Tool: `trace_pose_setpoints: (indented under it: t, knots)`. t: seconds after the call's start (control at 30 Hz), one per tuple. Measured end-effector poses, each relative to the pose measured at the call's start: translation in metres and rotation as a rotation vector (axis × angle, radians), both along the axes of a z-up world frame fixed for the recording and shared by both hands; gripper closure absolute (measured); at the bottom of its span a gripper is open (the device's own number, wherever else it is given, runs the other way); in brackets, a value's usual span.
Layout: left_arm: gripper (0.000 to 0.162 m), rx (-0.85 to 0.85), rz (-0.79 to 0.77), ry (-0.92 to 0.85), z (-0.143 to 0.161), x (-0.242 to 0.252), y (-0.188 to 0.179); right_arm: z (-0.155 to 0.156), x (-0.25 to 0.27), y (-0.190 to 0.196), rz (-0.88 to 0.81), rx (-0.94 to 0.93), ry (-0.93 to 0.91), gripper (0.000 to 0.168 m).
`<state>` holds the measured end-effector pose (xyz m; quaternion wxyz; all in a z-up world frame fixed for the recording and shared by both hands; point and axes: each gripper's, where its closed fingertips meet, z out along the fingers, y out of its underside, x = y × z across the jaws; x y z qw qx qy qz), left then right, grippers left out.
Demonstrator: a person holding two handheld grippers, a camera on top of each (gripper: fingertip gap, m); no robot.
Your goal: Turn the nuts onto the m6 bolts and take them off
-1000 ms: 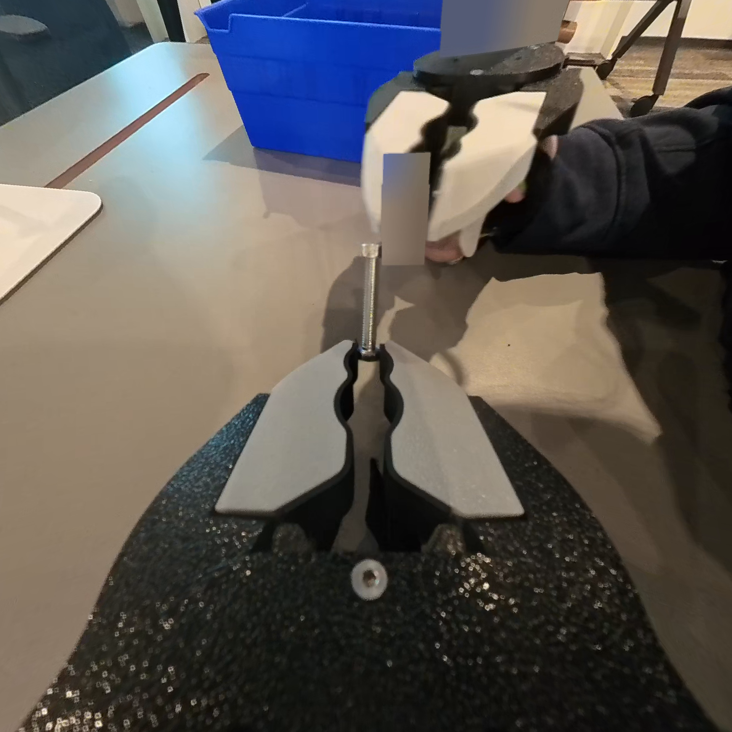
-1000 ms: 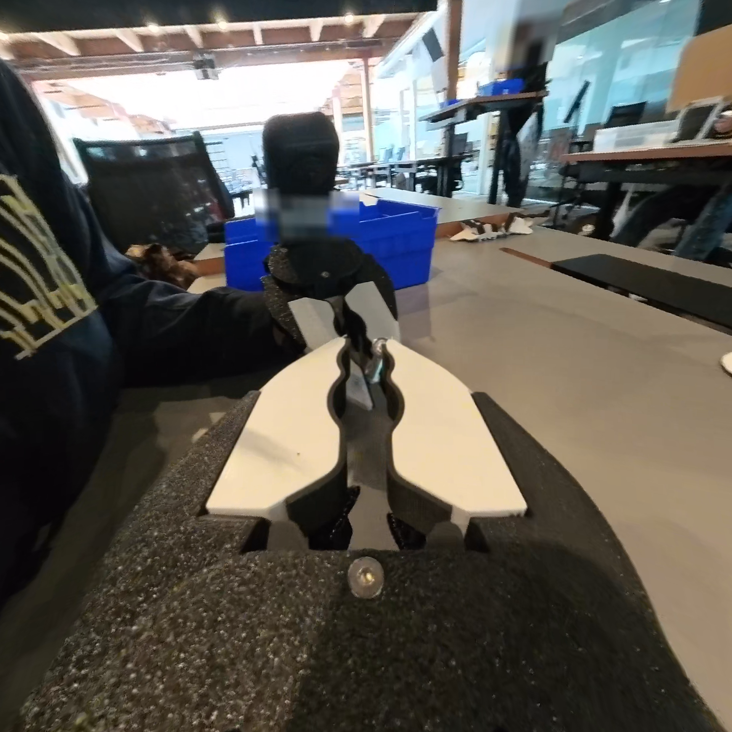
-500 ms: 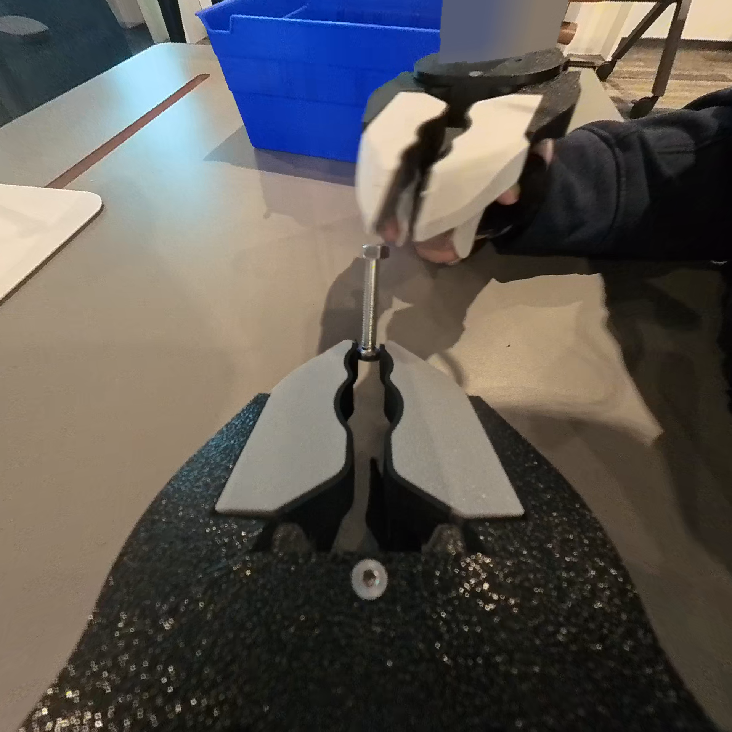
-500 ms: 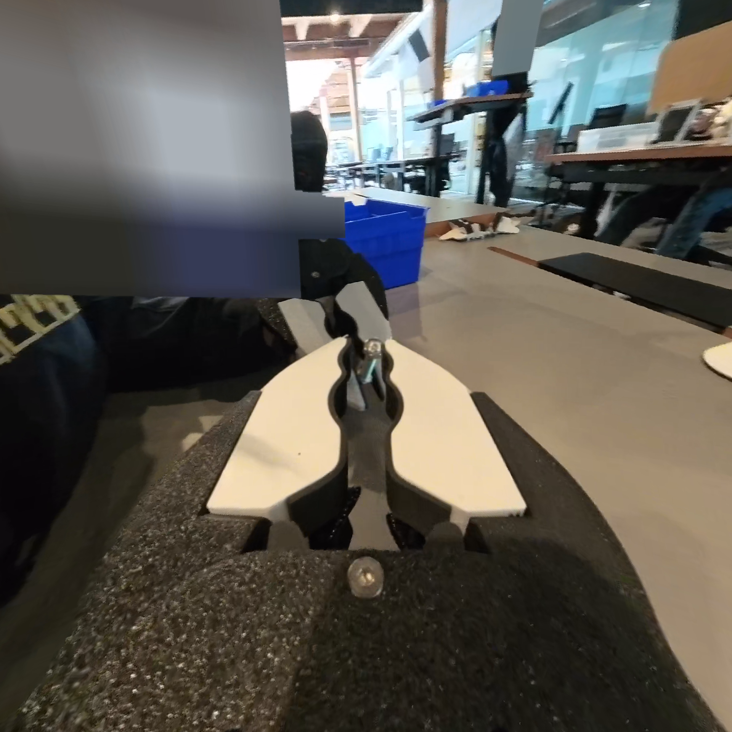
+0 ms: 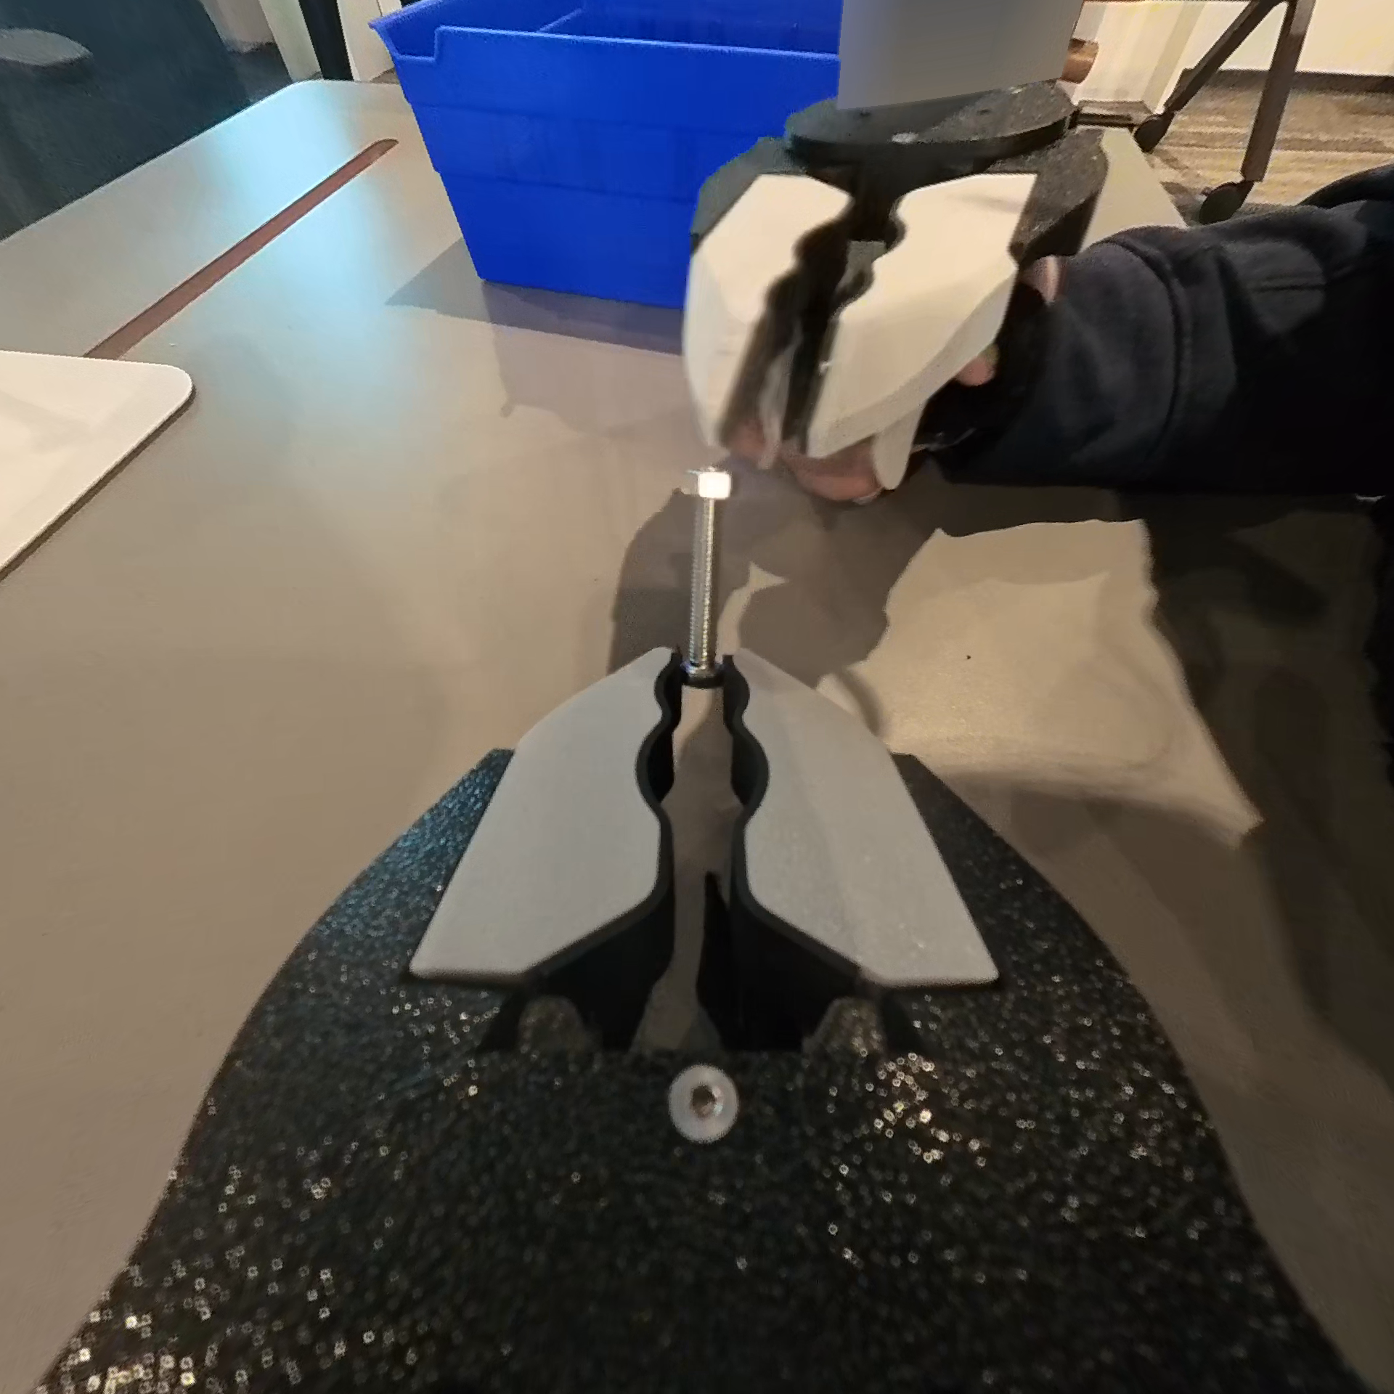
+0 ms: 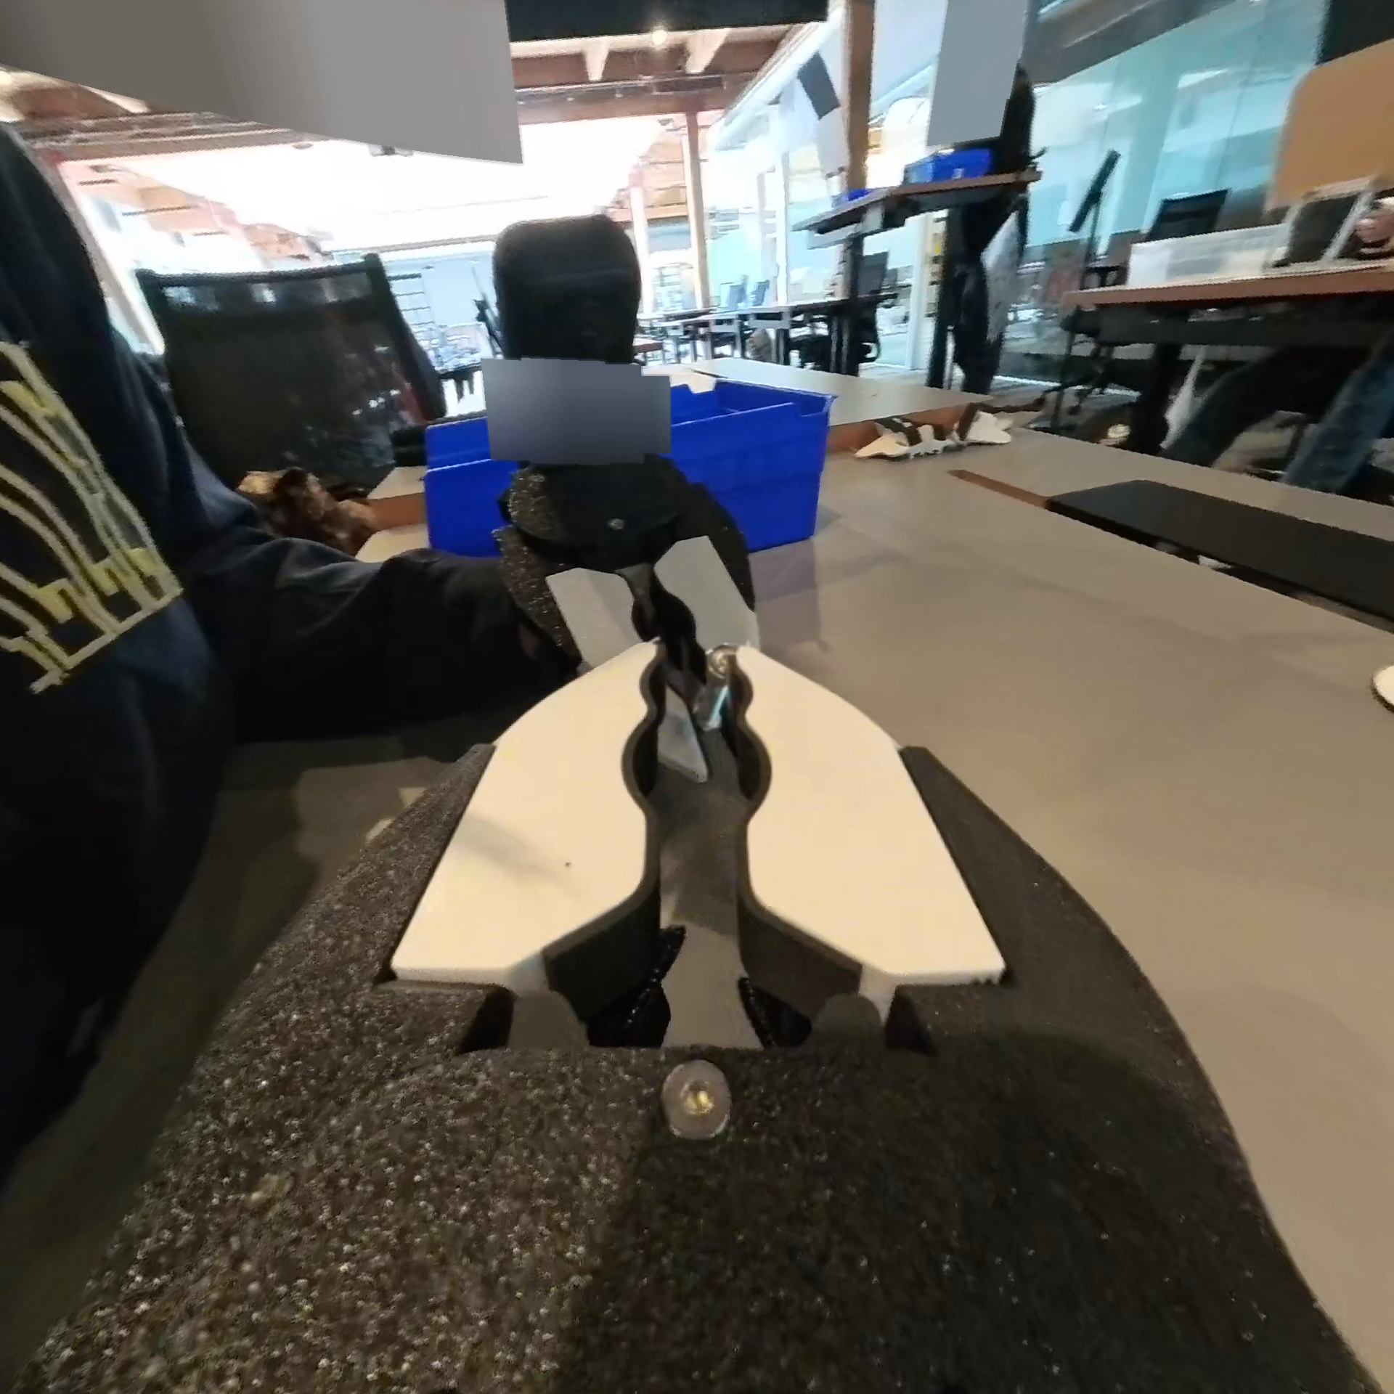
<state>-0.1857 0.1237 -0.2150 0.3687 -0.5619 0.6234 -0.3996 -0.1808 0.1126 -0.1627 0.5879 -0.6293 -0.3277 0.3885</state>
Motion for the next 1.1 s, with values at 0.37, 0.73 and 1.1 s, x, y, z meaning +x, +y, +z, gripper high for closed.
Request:
trace_pose_setpoints:
  t: [0.37,0.73,1.1]
  knots:
    - [0.152,0.001,0.000,0.000,0.000,0.000,0.000,-0.001,-0.006,-0.010,0.074,0.006,-0.011,0.165]
    - [0.152,0.000,0.000,0.001,0.000,0.000,0.000,-0.001,-0.007,-0.010,0.068,0.022,-0.021,0.168]
    - [0.152,0.001,0.001,0.001,0.000,0.000,0.000,-0.004,-0.005,-0.001,0.001,0.010,-0.048,0.155]
